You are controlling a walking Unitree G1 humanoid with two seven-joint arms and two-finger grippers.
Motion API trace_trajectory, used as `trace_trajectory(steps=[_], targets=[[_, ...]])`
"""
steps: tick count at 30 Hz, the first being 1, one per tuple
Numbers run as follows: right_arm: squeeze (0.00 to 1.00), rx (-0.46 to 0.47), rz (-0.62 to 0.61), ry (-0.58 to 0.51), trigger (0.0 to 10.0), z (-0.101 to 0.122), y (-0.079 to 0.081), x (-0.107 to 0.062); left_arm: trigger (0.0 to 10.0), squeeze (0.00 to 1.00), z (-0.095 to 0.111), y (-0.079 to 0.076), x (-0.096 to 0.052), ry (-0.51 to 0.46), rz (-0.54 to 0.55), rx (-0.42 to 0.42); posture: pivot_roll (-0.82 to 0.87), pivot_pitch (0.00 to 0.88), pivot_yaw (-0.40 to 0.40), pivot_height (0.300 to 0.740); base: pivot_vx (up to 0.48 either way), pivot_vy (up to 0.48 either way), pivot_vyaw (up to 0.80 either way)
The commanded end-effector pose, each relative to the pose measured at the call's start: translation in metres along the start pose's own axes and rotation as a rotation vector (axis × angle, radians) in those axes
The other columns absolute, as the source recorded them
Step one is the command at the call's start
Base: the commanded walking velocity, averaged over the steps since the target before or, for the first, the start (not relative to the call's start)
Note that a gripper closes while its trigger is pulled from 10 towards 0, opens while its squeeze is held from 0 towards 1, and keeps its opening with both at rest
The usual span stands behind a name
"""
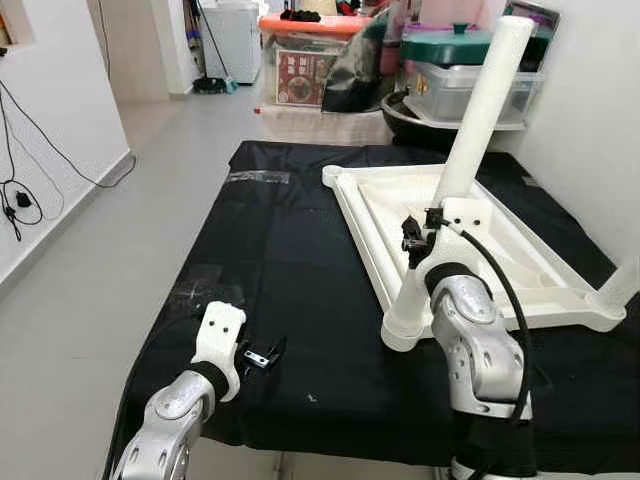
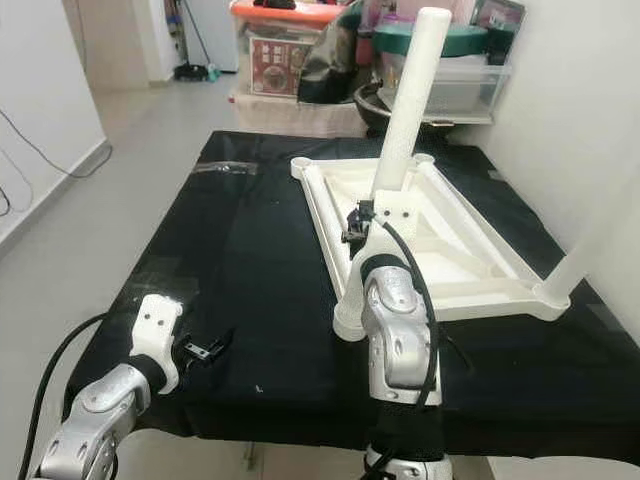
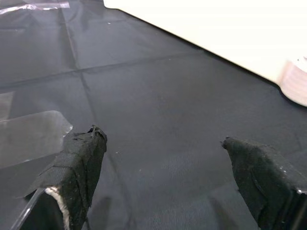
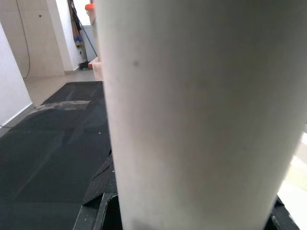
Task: Building children table
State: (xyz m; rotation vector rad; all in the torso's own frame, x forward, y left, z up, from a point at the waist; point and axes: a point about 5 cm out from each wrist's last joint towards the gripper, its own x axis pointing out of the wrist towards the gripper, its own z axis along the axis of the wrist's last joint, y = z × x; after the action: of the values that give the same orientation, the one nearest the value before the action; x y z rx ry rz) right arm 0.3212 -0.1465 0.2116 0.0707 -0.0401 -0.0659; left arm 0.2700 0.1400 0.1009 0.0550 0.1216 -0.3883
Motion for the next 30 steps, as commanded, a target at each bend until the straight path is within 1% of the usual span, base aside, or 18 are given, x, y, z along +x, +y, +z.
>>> trace_trajectory(steps=[1, 2, 3, 4, 5, 6, 7, 8, 9, 10, 11, 13, 14, 15, 18, 19, 24, 30], targets=[[0.0, 0.04, 0.01, 0.02, 10.0, -0.003, 0.001, 0.001, 10.0, 0.0, -0.001, 0.002, 0.0, 0.008, 0.0, 0.005, 0.01, 0.0, -0.053, 0.74, 0.0, 0.0, 0.0], [0.0, 0.04, 0.01, 0.02, 10.0, -0.003, 0.001, 0.001, 10.0, 0.0, -0.001, 0.002, 0.0, 0.008, 0.0, 0.005, 0.01, 0.0, -0.053, 0.74, 0.0, 0.0, 0.0], [1.0, 0.079, 0.085, -0.01, 10.0, 0.005, 0.007, 0.001, 10.0, 0.0, -0.002, 0.001, 0.0, 0.008, 0.0, 0.004, 0.01, 0.0, -0.053, 0.74, 0.0, 0.0, 0.0], [1.0, 0.079, 0.085, -0.01, 10.0, 0.005, 0.007, 0.001, 10.0, 0.0, -0.002, 0.001, 0.0, 0.008, 0.0, 0.004, 0.01, 0.0, -0.053, 0.74, 0.0, 0.0, 0.0], [1.0, 0.142, 0.422, 0.005, 10.0, 0.019, 0.029, 0.001, 10.0, 0.0, -0.002, -0.001, 0.0, 0.009, -0.002, -0.001, 0.01, 0.0, -0.052, 0.74, 0.0, 0.0, 0.0], [1.0, 0.151, 0.503, 0.016, 10.0, 0.022, 0.034, 0.001, 10.0, 0.0, -0.003, -0.001, 0.0, 0.009, -0.003, -0.002, 0.01, 0.0, -0.052, 0.74, 0.0, 0.0, 0.0], [1.0, 0.151, 0.503, 0.016, 10.0, 0.022, 0.034, 0.001, 10.0, 0.0, -0.003, -0.001, 0.0, 0.009, -0.003, -0.002, 0.01, 0.0, -0.052, 0.74, 0.0, 0.0, 0.0], [0.0, 0.043, 0.812, 0.036, 10.0, 0.012, 0.041, -0.003, 10.0, 0.0, -0.001, 0.0, 0.002, 0.003, 0.0, 0.002, 0.04, 0.0, -0.076, 0.74, 0.0, 0.0, 0.0], [0.0, -0.041, 1.028, 0.083, 10.0, -0.002, 0.043, -0.008, 10.0, 0.0, 0.0, 0.001, 0.002, -0.001, 0.003, 0.006, 0.04, 0.0, -0.077, 0.74, 0.0, 0.0, 0.0], [0.0, -0.041, 1.028, 0.083, 10.0, -0.002, 0.043, -0.008, 10.0, 0.0, 0.0, 0.001, 0.002, -0.001, 0.003, 0.006, 0.04, 0.0, -0.077, 0.74, 0.0, 0.0, 0.0], [0.0, -0.085, 1.142, 0.129, 10.0, -0.014, 0.044, -0.01, 10.0, 0.0, 0.0, 0.001, 0.0, 0.0, 0.009, 0.008, 0.06, 0.0, -0.09, 0.74, 0.0, 0.0, 0.0], [0.0, -0.086, 1.179, 0.156, 10.0, -0.02, 0.045, -0.01, 10.0, 0.0, -0.001, 0.002, -0.002, 0.002, 0.016, 0.008, 0.06, 0.0, -0.09, 0.74, 0.0, 0.0, 0.0], [0.0, -0.06, 1.147, 0.16, 10.0, -0.021, 0.047, -0.008, 10.0, 0.0, -0.002, 0.002, -0.004, 0.006, 0.022, 0.007, 0.06, 0.0, -0.09, 0.74, 0.0, 0.0, 0.0], [0.17, -0.055, 1.127, 0.158, 10.0, -0.022, 0.048, -0.007, 10.0, 0.0, -0.003, 0.002, -0.006, 0.008, 0.024, 0.005, 0.06, 0.0, -0.085, 0.74, 0.0, 0.0, 0.0], [0.17, -0.055, 1.12, 0.157, 10.0, -0.022, 0.048, -0.008, 10.0, 0.0, -0.004, 0.002, -0.006, 0.01, 0.024, 0.004, 0.06, 0.0, -0.083, 0.74, 0.0, 0.0, 0.0], [0.0, -0.061, 1.117, 0.157, 10.0, -0.023, 0.048, -0.009, 10.0, 0.0, -0.004, 0.001, -0.007, 0.012, 0.019, 0.003, 0.06, 0.0, -0.075, 0.74, 0.0, 0.0, 0.0], [0.0, -0.087, 1.148, 0.142, 10.0, -0.022, 0.044, -0.011, 10.0, 0.0, -0.003, 0.0, -0.003, 0.012, 0.003, 0.008, 0.05, 0.0, -0.066, 0.74, 0.0, 0.0, 0.0], [0.0, -0.078, 1.245, 0.097, 10.0, -0.011, 0.046, -0.001, 10.0, 0.0, 0.001, 0.0, 0.003, 0.002, -0.008, 0.015, 0.05, 0.0, -0.071, 0.74, 0.0, 0.0, 0.0]])
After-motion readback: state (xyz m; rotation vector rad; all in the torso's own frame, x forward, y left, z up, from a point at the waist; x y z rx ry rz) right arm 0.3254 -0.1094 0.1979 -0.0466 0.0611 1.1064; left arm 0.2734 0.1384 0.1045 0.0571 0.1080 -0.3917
